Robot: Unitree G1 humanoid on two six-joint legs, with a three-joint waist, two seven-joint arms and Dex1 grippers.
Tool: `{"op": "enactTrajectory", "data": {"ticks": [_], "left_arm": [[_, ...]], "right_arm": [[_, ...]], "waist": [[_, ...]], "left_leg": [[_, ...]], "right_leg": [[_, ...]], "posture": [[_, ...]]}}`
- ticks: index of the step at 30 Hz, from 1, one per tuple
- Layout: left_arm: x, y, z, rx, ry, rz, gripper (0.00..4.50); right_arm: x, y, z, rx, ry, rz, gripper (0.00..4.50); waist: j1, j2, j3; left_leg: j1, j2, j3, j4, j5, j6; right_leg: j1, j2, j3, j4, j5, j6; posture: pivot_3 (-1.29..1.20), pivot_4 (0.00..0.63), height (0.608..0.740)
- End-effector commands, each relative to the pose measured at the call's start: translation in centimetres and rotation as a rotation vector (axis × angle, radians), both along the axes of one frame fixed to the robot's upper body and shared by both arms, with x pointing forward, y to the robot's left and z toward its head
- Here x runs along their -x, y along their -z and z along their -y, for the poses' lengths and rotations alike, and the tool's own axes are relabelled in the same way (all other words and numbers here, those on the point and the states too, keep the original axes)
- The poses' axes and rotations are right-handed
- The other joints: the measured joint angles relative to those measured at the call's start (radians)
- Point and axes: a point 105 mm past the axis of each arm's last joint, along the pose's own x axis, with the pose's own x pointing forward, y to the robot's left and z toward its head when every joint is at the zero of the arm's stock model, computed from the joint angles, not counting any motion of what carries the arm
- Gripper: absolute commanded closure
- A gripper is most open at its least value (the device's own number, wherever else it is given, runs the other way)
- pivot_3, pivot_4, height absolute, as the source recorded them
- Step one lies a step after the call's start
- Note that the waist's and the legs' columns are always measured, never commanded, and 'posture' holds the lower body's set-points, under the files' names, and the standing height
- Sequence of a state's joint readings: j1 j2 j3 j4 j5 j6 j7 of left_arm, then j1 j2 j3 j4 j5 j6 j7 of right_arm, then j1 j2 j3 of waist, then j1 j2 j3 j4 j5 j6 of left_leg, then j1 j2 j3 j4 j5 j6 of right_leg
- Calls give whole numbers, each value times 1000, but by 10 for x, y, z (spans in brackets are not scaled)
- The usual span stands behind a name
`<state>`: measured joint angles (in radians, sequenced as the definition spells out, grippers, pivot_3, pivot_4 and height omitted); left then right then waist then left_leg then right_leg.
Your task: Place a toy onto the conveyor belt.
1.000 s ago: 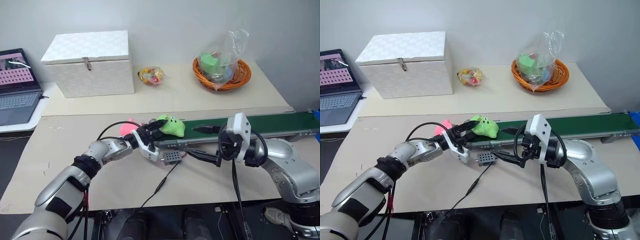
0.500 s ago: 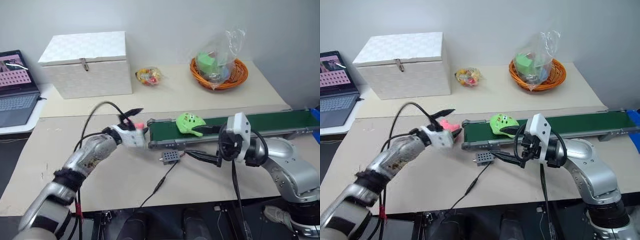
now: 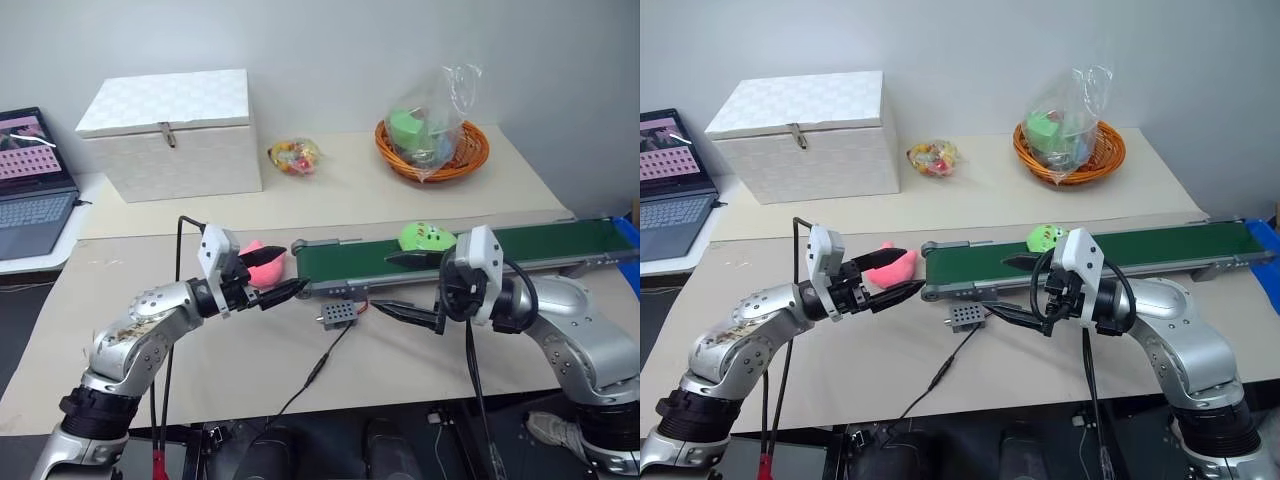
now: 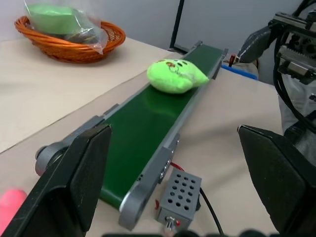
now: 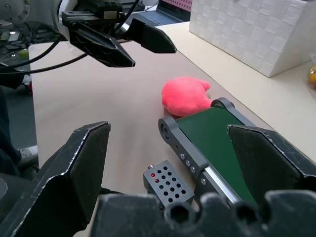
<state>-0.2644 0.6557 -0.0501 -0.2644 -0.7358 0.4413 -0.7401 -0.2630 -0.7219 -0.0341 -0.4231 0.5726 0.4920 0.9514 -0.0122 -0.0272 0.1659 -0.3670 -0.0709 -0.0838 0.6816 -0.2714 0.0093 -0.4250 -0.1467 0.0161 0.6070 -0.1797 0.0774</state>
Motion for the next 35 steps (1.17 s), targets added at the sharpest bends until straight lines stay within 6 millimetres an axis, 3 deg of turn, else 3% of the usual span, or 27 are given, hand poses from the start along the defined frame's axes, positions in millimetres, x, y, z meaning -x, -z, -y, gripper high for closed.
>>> {"op": "enactTrajectory", "data": {"ticks": [1,35], "left_arm": [[4,-13,1,-15,11,72,141],[1,-2,14,-119,77,119,141]], "right_arm": [[1,-12,1,-13,-9,44,0],[1,-11,0,-11,-10,47,0]], "waist": [[0,0,0],[0,0,0]], "left_leg": [[0,0,0,0,0,0],[0,0,0,0,0,0]], "right_leg": [[0,0,0,0,0,0],[0,0,0,-1,0,0]], "posture": [[0,150,740],[0,150,740]]}}
